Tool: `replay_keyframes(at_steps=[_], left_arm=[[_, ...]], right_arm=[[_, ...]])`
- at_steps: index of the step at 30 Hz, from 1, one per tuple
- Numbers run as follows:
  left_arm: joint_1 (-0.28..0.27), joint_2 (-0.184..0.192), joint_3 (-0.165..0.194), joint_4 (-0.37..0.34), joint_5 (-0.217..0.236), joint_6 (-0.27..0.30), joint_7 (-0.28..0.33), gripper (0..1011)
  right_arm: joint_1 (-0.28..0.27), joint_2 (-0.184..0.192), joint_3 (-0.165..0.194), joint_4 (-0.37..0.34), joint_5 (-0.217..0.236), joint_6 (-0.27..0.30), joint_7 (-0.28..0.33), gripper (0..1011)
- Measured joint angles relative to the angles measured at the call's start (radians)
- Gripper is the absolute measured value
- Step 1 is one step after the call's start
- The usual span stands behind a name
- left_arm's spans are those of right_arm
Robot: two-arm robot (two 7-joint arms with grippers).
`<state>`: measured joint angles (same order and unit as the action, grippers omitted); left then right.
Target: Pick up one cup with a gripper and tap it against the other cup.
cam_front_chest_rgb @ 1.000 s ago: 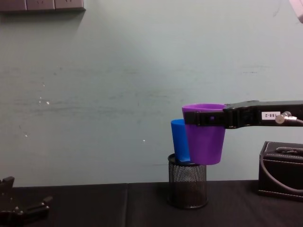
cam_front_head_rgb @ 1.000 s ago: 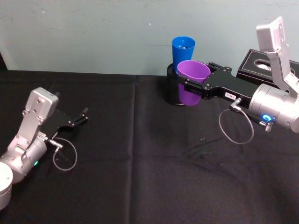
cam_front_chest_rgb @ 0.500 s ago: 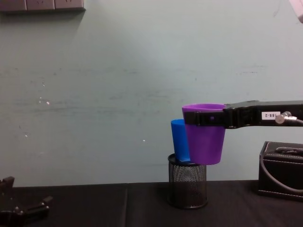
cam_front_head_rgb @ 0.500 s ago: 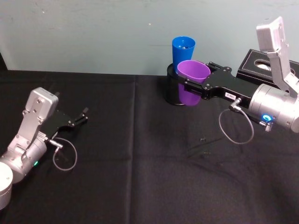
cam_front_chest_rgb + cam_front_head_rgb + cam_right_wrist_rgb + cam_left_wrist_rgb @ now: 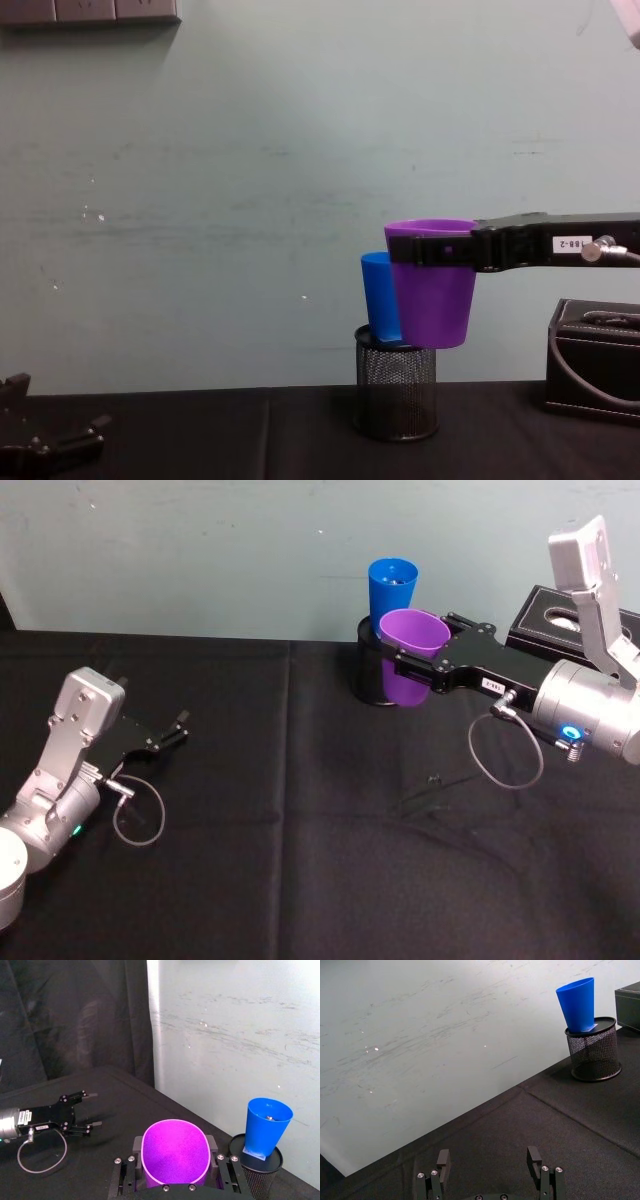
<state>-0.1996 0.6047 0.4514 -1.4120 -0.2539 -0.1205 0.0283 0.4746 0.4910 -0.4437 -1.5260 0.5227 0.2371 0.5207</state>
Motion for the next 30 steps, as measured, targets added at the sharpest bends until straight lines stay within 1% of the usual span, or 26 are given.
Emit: replay_keyframes(at_steps=[30], left_arm=[[0.000, 0.000, 0.000, 0.000, 0.000, 0.000, 0.000, 1005]], right_arm=[[0.000, 0.000, 0.000, 0.000, 0.000, 0.000, 0.000, 720]])
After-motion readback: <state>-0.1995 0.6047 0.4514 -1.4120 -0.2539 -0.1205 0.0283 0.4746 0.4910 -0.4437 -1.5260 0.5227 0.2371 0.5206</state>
